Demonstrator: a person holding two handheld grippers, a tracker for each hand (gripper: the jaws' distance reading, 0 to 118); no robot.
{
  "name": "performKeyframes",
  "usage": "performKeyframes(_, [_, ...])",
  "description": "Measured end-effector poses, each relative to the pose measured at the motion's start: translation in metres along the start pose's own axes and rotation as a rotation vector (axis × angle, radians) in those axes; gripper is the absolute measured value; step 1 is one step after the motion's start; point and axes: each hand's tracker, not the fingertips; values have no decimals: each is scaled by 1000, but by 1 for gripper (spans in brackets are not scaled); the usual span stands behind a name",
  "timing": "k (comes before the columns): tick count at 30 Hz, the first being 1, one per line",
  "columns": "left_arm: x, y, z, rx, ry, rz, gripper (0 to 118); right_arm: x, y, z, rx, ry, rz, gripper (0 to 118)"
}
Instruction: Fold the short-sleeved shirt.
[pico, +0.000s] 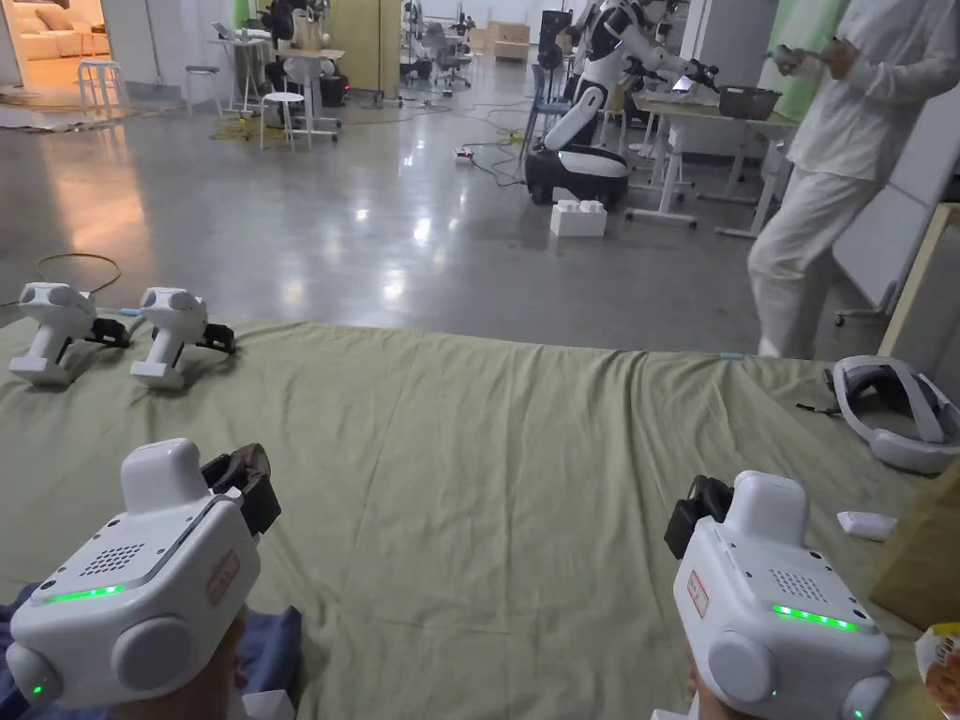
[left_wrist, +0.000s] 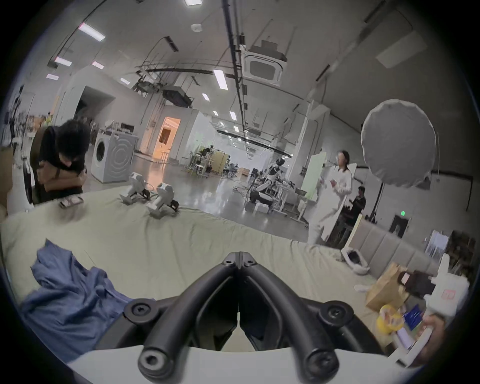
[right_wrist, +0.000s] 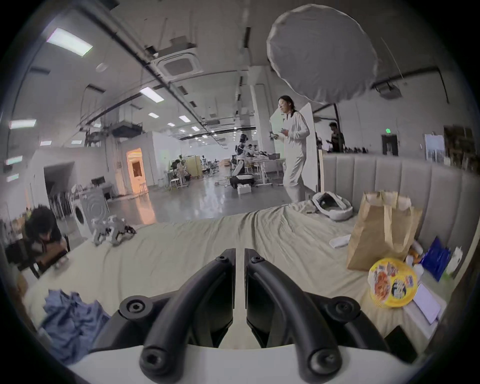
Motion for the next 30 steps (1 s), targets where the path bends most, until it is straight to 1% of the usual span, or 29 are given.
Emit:
performKeyframes(5, [-20, 2, -3, -46, 20, -135, 2, -13, -4, 4, 1, 14, 68, 9])
performKeyframes(7, [-33, 2, -4, -81, 43, -188, 2, -19, -8, 6, 1, 34, 99, 9])
performKeyframes(12, [-95, 4, -3, -227, 85, -227, 2, -29, -17, 5, -37, 71, 119, 9])
performKeyframes(17, [-183, -1, -7, -424, 176, -209, 2, -40, -32, 1, -89, 98, 137, 9])
performKeyframes(18, [-202, -1, -10, -492, 182, -188, 2, -41, -35, 1, -99, 104, 138, 9])
performKeyframes(20, [-235, -4, -14, -556, 179, -136, 2, -46, -40, -1, -115, 112, 144, 9])
performKeyframes(22, [-266, -7, -23, -659, 177, -68, 3, -50, -44, -2, -133, 118, 150, 9])
performKeyframes(23, [-279, -9, -27, -680, 186, -45, 16, -52, -46, -3, -138, 121, 151, 9])
performKeyframes(24, [-293, -12, -32, -709, 197, -25, 38, -54, -48, -3, -146, 126, 153, 9])
performKeyframes(26, [-313, -18, -43, -752, 211, 6, 52, -58, -52, -4, -160, 130, 161, 9])
performKeyframes(28, [-332, -25, -54, -811, 188, 57, 74, -60, -55, -3, -172, 136, 167, 9])
performKeyframes(30, [-320, -22, -48, -823, 163, 97, 76, -62, -59, -4, -181, 138, 174, 9])
